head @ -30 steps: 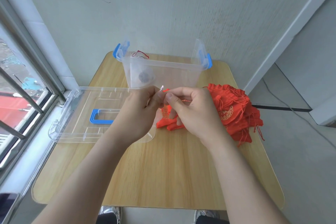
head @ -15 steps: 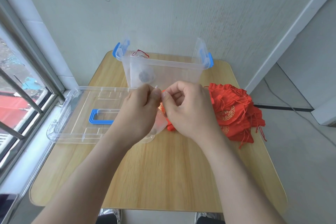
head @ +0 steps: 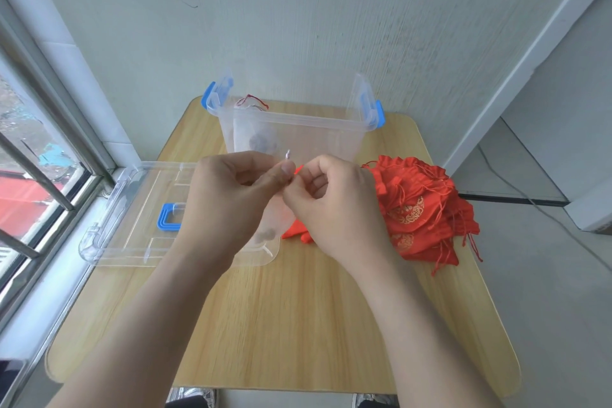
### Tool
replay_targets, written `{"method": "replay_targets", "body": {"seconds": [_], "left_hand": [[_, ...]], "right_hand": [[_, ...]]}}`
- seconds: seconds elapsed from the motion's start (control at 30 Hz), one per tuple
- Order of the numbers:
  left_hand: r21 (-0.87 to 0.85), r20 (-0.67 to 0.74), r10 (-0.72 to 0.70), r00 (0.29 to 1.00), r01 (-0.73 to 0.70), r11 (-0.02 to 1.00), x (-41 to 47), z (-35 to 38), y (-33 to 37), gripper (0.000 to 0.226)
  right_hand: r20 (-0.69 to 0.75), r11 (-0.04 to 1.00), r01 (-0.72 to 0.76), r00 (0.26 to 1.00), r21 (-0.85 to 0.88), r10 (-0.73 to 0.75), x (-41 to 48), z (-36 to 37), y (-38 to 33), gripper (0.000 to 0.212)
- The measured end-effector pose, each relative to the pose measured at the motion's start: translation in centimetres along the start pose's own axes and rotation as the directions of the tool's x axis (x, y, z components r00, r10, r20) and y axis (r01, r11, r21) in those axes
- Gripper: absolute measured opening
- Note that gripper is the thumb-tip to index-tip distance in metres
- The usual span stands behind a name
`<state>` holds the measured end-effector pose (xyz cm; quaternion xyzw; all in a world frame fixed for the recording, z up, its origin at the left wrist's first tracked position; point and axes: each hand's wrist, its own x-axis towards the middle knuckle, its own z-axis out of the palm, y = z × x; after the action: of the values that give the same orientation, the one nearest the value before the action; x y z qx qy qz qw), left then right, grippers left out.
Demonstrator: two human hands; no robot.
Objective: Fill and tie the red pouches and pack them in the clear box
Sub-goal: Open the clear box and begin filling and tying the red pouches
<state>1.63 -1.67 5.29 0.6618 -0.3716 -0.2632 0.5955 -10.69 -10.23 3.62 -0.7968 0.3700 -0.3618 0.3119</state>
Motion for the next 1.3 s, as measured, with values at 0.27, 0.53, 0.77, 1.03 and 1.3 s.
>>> {"method": "replay_targets", "body": {"seconds": [0.27,0.53,0.77,1.03,1.3], "left_hand": [[-0.016,-0.092,-0.028,0.995,0.026,1.000,0.1,0.3,-0.1,0.018],[0.114,0.018,0.091,0.996,-0.093,0.989,0.3,-0.1,-0.4,0.003],[0.349,0.093,0.192,0.977,-0.212,0.913,0.8,0.3,-1.5,0.011],[0.067,0.230,-0.117,0.966,0.104,0.992,1.0,-0.1,-1.6,0.033],[0.070,0.207,-0.177,0.962,0.166,0.984,1.0,-0.3,-1.7,0.036]], "right_hand": [[0.009,0.986,-0.031,1.000,0.165,0.030,0.2,-0.4,0.2,0.015],[0.043,0.994,0.044,0.998,0.103,-0.049,0.3,-0.3,0.8,0.010],[0.045,0.997,0.077,0.996,0.001,-0.077,0.4,-0.2,1.5,0.011],[0.110,1.000,0.016,0.994,0.005,-0.017,0.6,-0.5,1.2,0.012],[0.071,0.996,0.063,0.995,0.062,-0.068,0.5,-0.6,0.9,0.004]]}}
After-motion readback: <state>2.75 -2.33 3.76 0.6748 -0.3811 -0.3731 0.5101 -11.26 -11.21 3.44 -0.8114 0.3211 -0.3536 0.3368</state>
